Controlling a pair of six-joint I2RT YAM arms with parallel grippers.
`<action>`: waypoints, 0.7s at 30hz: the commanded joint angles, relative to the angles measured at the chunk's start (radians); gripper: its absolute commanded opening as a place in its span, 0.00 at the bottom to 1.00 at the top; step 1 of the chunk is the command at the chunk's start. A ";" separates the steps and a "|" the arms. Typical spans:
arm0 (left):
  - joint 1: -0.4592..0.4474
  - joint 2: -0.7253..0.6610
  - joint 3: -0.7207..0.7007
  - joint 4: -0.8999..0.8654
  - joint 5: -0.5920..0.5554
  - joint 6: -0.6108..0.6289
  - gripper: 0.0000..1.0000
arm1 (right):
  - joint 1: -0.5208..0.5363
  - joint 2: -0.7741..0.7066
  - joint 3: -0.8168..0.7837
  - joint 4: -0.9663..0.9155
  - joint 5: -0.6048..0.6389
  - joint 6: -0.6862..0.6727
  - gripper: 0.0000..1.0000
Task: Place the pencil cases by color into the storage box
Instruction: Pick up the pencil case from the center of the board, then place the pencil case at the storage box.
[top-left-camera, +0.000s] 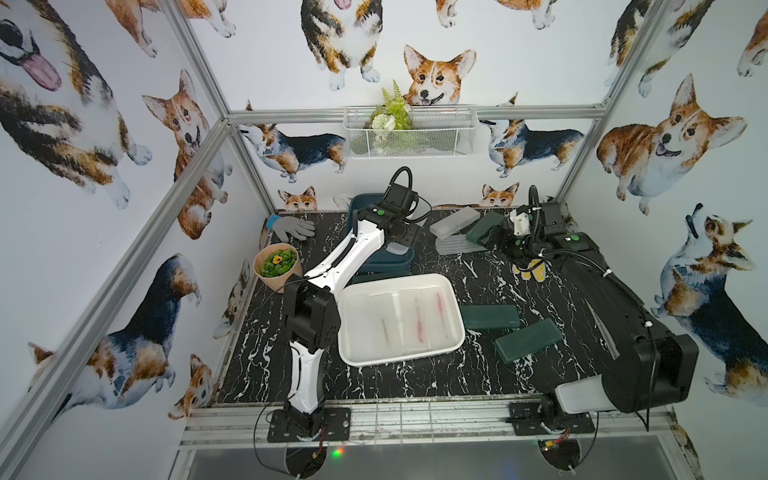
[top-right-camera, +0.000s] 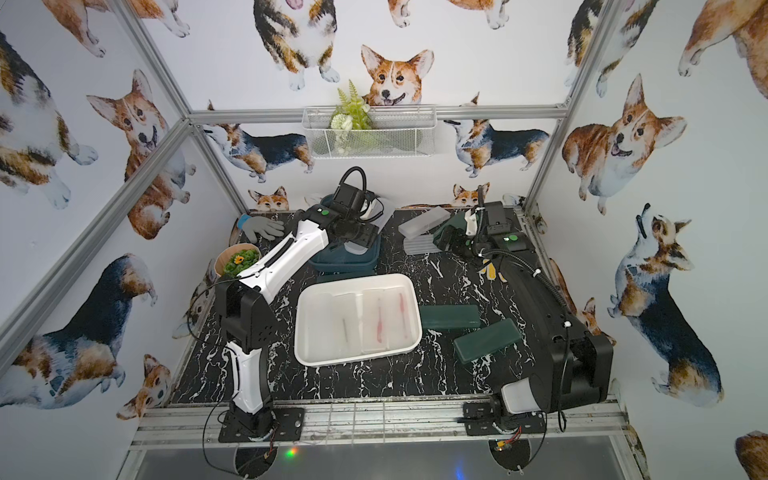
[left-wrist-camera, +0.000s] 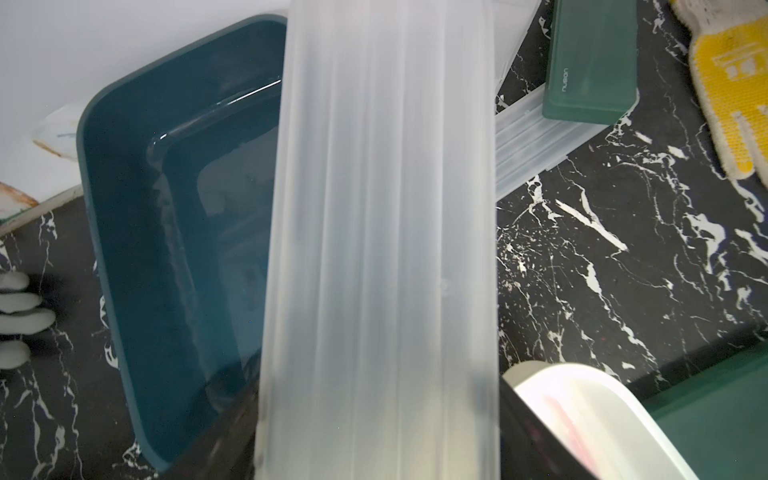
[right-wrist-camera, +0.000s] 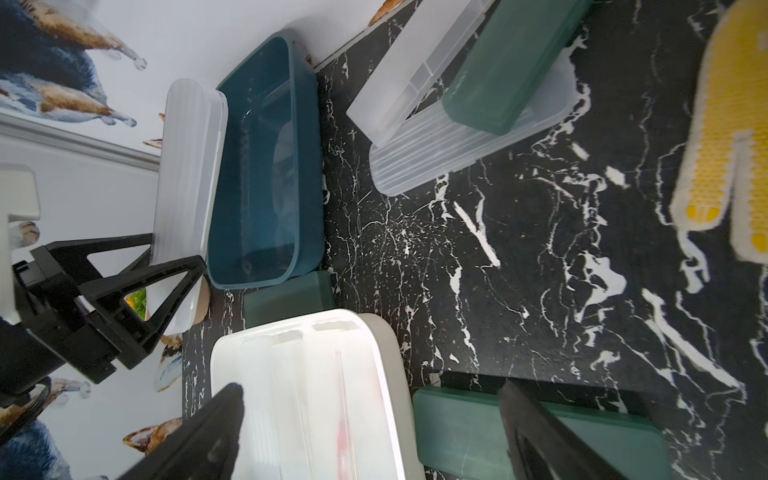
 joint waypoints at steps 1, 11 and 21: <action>0.003 -0.091 -0.088 -0.035 -0.031 -0.124 0.69 | 0.018 0.028 0.032 0.024 -0.032 -0.024 0.97; -0.013 -0.449 -0.494 -0.018 -0.104 -0.351 0.69 | 0.146 0.090 0.092 0.053 -0.033 -0.056 0.97; -0.086 -0.729 -0.791 -0.062 -0.196 -0.532 0.69 | 0.314 0.045 0.031 0.184 -0.023 -0.146 0.98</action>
